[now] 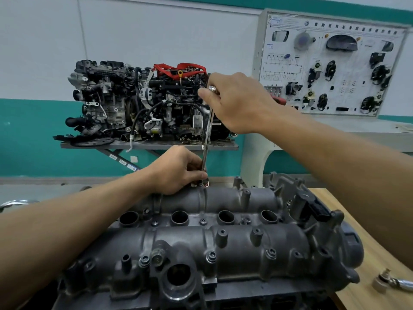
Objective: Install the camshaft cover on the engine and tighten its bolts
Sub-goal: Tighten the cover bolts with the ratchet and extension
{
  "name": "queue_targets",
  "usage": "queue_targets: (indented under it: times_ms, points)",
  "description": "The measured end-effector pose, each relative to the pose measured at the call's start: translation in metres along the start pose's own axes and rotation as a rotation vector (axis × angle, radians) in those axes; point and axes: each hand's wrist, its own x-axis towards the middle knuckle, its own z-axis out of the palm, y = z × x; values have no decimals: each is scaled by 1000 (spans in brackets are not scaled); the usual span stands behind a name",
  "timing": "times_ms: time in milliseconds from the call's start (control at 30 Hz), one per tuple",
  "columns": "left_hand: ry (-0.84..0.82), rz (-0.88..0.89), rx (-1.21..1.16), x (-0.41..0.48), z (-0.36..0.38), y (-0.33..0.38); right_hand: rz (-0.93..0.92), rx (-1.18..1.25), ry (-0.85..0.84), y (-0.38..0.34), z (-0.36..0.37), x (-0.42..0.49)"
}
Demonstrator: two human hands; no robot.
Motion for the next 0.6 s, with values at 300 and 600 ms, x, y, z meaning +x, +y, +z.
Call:
queue_targets:
  times_ms: [300,600]
  points:
    - [-44,-62,-63,0,-2,3,87,39,-112,-4,3,15]
    - [-65,-76,-78,3,-4,0,94,25,-107,3,6,14]
